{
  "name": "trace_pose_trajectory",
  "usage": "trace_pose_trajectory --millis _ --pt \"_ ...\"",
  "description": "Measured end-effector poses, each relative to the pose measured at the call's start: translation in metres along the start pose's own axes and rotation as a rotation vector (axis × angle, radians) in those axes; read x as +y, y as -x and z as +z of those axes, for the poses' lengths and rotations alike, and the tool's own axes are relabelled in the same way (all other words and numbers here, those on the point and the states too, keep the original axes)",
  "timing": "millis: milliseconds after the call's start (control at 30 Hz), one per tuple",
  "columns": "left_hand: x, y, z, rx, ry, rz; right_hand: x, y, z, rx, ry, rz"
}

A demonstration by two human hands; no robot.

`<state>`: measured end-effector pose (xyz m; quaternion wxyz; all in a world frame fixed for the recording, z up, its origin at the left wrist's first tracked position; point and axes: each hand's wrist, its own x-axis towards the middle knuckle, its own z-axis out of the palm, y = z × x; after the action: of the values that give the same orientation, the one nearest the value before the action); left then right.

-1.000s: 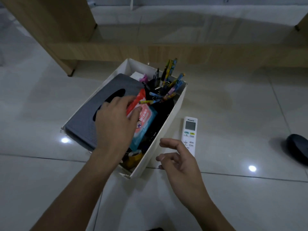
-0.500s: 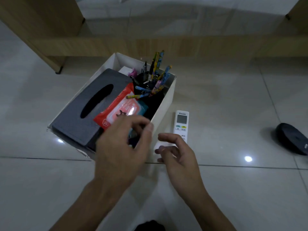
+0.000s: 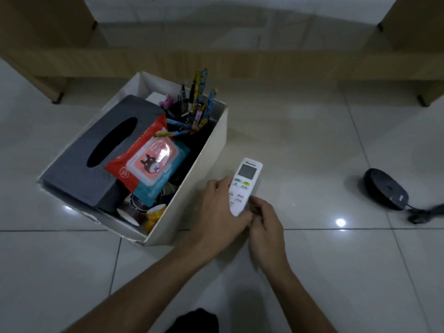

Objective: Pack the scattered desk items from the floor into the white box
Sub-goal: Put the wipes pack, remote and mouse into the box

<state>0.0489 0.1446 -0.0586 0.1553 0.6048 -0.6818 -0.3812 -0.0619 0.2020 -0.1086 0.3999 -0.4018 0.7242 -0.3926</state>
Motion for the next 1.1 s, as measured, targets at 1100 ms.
trace_pose_trajectory --millis 1100 --pt "-0.025 0.035 -0.13 0.185 -0.5 -0.083 0.025 0.012 0.04 -0.198 0.599 -0.423"
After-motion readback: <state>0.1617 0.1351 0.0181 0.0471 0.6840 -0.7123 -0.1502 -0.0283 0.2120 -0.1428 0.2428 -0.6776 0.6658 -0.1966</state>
